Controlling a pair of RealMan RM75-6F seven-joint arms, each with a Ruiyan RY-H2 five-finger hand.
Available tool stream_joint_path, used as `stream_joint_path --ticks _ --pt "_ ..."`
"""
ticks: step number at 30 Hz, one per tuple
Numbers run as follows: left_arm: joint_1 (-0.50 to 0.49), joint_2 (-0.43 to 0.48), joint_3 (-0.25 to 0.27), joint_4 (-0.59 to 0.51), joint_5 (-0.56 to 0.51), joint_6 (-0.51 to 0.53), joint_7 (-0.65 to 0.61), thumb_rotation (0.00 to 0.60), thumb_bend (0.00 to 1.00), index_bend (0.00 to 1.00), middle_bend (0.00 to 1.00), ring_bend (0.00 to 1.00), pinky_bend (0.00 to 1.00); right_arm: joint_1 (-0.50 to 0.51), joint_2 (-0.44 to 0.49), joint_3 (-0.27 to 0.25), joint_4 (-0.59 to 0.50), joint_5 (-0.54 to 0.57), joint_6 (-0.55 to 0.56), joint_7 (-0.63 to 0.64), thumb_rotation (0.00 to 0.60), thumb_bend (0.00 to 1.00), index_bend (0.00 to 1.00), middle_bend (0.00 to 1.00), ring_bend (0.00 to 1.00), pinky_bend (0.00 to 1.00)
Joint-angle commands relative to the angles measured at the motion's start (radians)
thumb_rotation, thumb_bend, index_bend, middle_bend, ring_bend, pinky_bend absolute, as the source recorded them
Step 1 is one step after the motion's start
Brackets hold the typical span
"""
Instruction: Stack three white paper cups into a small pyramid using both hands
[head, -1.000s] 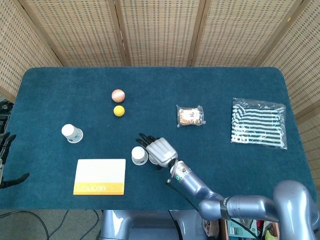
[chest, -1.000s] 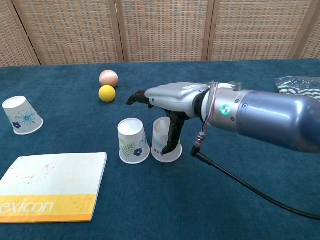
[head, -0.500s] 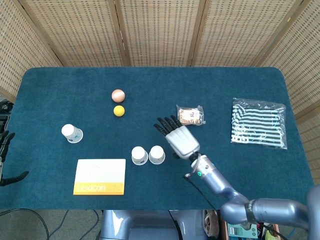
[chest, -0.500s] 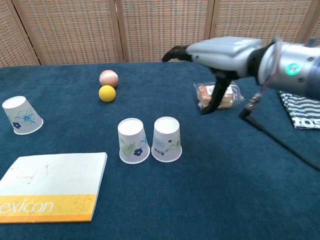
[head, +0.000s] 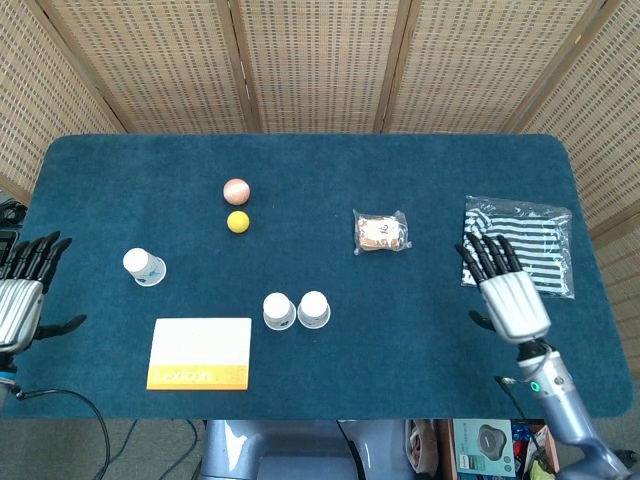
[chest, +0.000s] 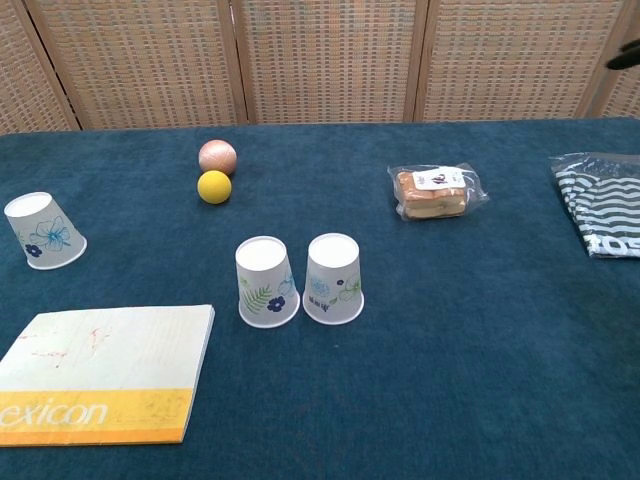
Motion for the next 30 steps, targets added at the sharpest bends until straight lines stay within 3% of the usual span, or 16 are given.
stream_joint_path --ticks 1,5,8,11,26,30 --pt "-0.079 -0.022 -0.032 0.046 -0.054 -0.102 0.053 0.6 0.11 0.0 0.0 0.0 0.01 -0.094 -0.001 -0.03 0.057 -0.034 0.087 0.096 0.6 0.0 0.0 0.0 0.0 0.0" --pt "-0.132 -0.07 -0.037 0.12 -0.094 -0.181 0.074 0.6 0.11 0.0 0.01 0.01 0.07 -0.146 -0.01 -0.039 0.086 -0.051 0.127 0.152 0.6 0.0 0.0 0.0 0.0 0.0" --pt "-0.188 -0.189 -0.033 0.242 -0.144 -0.274 0.058 0.6 0.11 0.0 0.02 0.02 0.09 -0.18 -0.02 -0.039 0.128 -0.068 0.139 0.213 0.6 0.0 0.0 0.0 0.0 0.0" --pt "-0.208 -0.247 -0.038 0.318 -0.147 -0.281 0.035 0.6 0.11 0.01 0.08 0.07 0.14 -0.189 -0.027 -0.034 0.156 -0.085 0.139 0.236 0.6 0.0 0.0 0.0 0.0 0.0" --pt "-0.269 -0.373 -0.048 0.463 -0.246 -0.354 0.092 0.6 0.11 0.22 0.28 0.2 0.31 -0.203 -0.032 -0.001 0.19 -0.11 0.1 0.292 0.6 0.0 0.0 0.0 0.0 0.0" --pt "-0.299 -0.427 -0.07 0.509 -0.331 -0.384 0.156 0.6 0.11 0.23 0.3 0.21 0.33 -0.21 -0.035 0.011 0.193 -0.115 0.091 0.293 0.6 0.0 0.0 0.0 0.0 0.0"
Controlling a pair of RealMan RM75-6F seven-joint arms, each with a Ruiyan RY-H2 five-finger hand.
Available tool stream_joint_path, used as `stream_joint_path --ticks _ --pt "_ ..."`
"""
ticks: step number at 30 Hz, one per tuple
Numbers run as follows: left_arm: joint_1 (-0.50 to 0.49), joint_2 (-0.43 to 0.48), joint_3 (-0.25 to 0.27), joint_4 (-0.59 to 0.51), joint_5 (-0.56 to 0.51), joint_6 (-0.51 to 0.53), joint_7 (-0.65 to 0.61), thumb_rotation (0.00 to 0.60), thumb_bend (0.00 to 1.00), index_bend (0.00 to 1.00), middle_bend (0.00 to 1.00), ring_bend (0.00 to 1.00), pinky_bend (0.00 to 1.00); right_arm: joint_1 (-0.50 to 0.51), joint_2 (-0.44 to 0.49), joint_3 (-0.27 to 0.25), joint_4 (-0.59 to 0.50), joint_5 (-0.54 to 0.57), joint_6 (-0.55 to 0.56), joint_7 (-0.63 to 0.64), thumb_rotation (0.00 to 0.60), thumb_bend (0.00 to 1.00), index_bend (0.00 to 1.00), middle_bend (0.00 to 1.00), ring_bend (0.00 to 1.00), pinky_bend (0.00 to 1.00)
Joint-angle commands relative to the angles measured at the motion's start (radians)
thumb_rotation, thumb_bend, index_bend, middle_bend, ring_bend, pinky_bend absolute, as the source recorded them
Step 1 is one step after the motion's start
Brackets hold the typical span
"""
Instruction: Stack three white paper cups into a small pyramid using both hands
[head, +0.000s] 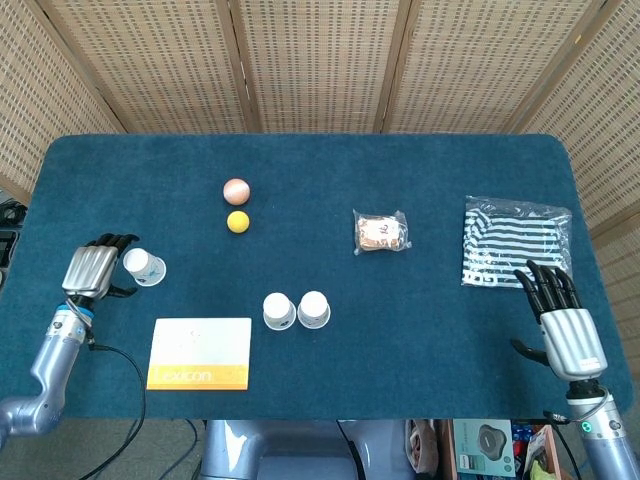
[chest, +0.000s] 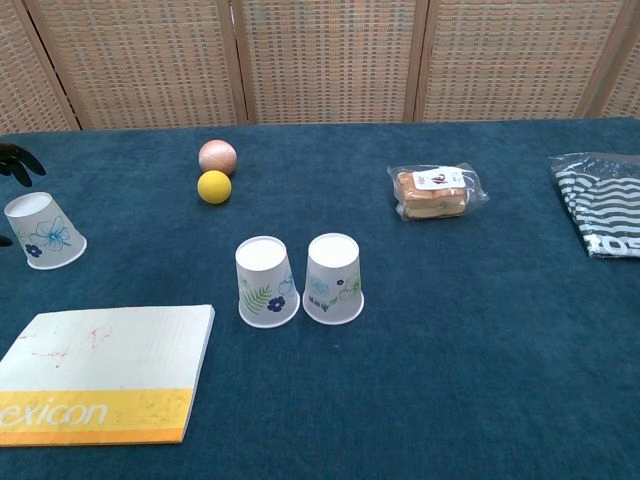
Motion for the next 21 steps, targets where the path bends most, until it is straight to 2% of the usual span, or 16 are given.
stream_joint_path --ticks 1,8,13,21 --pt "-0.028 -0.047 -0.018 0.04 -0.063 -0.025 0.05 0.6 0.11 0.24 0.3 0.21 0.34 -0.004 0.0 0.007 0.002 -0.001 -0.004 0.002 0.6 0.0 0.0 0.0 0.0 0.0" --pt "-0.051 -0.085 -0.025 0.073 -0.092 -0.025 0.075 0.6 0.14 0.29 0.35 0.25 0.37 -0.014 0.003 0.024 0.003 -0.006 -0.017 0.01 0.6 0.0 0.0 0.0 0.0 0.0" --pt "-0.055 -0.097 -0.028 0.078 -0.1 -0.008 0.083 0.6 0.22 0.4 0.46 0.34 0.43 -0.023 0.005 0.035 0.001 -0.012 -0.017 0.01 0.6 0.0 0.0 0.0 0.0 0.0" --pt "-0.044 -0.055 -0.035 0.011 -0.099 0.039 0.091 0.6 0.24 0.43 0.47 0.36 0.45 -0.032 0.007 0.051 -0.004 -0.018 -0.022 0.012 0.6 0.0 0.0 0.0 0.0 0.0"
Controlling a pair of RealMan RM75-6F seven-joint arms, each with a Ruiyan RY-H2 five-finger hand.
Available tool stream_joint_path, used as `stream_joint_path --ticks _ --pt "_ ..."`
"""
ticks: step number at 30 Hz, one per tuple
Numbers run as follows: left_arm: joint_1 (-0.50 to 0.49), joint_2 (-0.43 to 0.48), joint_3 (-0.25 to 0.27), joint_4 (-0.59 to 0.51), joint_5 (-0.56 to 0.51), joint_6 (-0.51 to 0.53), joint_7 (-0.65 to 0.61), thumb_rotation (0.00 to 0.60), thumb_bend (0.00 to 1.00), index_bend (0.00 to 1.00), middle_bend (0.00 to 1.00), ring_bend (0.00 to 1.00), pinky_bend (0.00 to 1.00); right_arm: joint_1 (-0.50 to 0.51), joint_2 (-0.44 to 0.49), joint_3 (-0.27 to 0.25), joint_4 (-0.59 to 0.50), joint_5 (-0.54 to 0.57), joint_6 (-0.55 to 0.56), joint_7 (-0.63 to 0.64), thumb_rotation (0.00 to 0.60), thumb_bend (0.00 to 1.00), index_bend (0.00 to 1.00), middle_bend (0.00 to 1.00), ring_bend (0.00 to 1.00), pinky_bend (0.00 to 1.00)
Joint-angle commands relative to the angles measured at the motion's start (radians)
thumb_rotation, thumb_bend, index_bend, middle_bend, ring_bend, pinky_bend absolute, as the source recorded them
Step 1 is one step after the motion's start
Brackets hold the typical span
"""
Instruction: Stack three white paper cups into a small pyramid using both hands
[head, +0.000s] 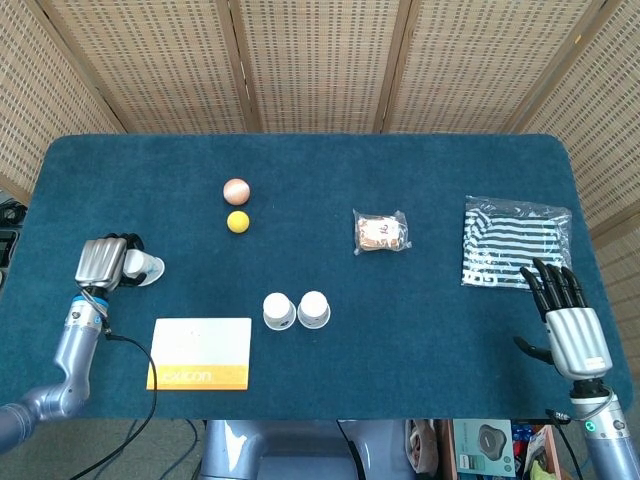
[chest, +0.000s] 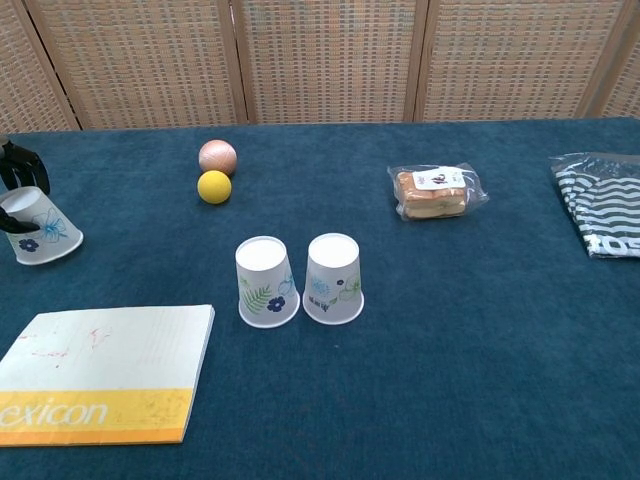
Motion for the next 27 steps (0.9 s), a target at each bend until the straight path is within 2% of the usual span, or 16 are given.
stream_joint_path --ticks 1,4,6,11,13,17,22,27 --pt "0.005 0.029 -0.005 -0.045 0.02 0.023 -0.017 0.6 0.24 0.43 0.47 0.36 0.45 -0.002 0.001 0.003 -0.003 -0.002 -0.002 -0.001 0.6 0.0 0.0 0.0 0.0 0.0" --pt "0.008 0.075 -0.003 -0.142 0.081 0.063 -0.036 0.6 0.24 0.43 0.47 0.36 0.45 -0.005 0.003 0.007 -0.009 -0.006 -0.004 -0.002 0.6 0.0 0.0 0.0 0.0 0.0" --pt "0.005 0.125 -0.001 -0.263 0.138 0.083 -0.045 0.6 0.24 0.43 0.47 0.36 0.45 -0.007 0.006 0.01 -0.013 -0.008 -0.005 -0.004 0.6 0.0 0.0 0.0 0.0 0.0" --pt "-0.015 0.2 -0.008 -0.453 0.207 0.102 -0.008 0.6 0.24 0.43 0.47 0.36 0.45 -0.013 0.01 0.015 -0.018 -0.011 -0.003 -0.005 0.6 0.0 0.0 0.0 0.0 0.0" --pt "-0.034 0.219 -0.017 -0.528 0.221 0.102 0.036 0.6 0.24 0.43 0.47 0.36 0.45 -0.015 0.011 0.017 -0.02 -0.012 -0.002 -0.002 0.6 0.0 0.0 0.0 0.0 0.0" --pt "-0.104 0.224 -0.044 -0.669 0.179 0.071 0.18 0.6 0.24 0.43 0.47 0.36 0.45 -0.022 0.018 0.024 -0.023 -0.012 0.002 0.01 0.6 0.0 0.0 0.0 0.0 0.0" --pt "-0.182 0.154 -0.066 -0.699 0.073 0.051 0.294 0.6 0.24 0.43 0.47 0.36 0.45 -0.027 0.026 0.029 -0.024 -0.011 0.001 0.028 0.6 0.0 0.0 0.0 0.0 0.0" --pt "-0.225 0.106 -0.065 -0.692 0.018 0.04 0.338 0.6 0.24 0.43 0.47 0.36 0.45 -0.03 0.029 0.033 -0.024 -0.012 0.001 0.038 0.6 0.0 0.0 0.0 0.0 0.0"
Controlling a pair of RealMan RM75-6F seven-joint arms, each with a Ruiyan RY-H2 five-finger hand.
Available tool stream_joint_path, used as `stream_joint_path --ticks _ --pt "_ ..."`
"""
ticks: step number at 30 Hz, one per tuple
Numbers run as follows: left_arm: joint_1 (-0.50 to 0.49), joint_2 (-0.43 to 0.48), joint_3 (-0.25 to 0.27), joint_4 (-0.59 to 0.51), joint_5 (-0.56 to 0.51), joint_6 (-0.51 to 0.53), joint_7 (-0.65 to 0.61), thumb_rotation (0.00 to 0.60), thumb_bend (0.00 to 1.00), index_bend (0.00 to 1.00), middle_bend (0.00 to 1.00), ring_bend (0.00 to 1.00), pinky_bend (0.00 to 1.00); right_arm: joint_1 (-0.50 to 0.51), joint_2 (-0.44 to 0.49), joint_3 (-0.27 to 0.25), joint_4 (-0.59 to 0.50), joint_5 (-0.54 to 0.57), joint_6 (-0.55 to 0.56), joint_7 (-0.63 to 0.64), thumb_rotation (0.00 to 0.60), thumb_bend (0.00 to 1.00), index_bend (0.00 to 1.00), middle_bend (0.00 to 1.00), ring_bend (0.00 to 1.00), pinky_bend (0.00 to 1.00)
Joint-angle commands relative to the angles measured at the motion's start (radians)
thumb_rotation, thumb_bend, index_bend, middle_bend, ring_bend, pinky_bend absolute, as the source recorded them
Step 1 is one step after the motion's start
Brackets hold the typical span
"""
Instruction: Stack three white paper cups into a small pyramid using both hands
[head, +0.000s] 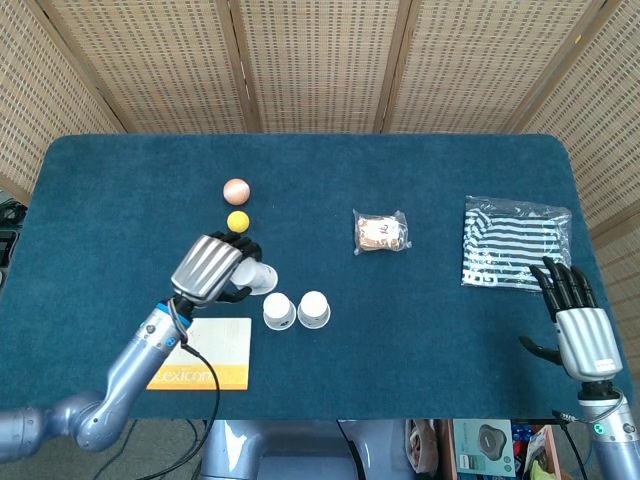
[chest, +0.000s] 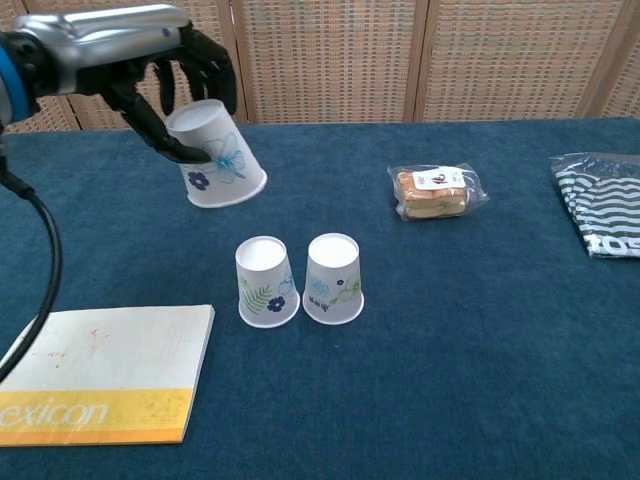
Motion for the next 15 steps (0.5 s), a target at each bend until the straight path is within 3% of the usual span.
stream_joint_path --ticks 1,7,15 --pt "-0.037 -0.04 -0.004 0.0 -0.033 -0.013 0.029 0.6 0.24 0.43 0.47 0.36 0.45 -0.001 0.001 0.002 0.0 0.0 -0.001 0.004 0.6 0.0 0.0 0.0 0.0 0.0" --pt "-0.103 -0.135 0.007 0.025 -0.1 0.005 0.116 0.6 0.24 0.43 0.47 0.36 0.45 -0.005 0.007 0.009 0.001 0.002 -0.003 0.022 0.6 0.0 0.0 0.0 0.0 0.0" --pt "-0.151 -0.193 0.028 0.053 -0.177 0.035 0.171 0.6 0.24 0.43 0.47 0.36 0.45 -0.009 0.012 0.018 0.003 0.003 -0.007 0.042 0.6 0.0 0.0 0.0 0.0 0.0"
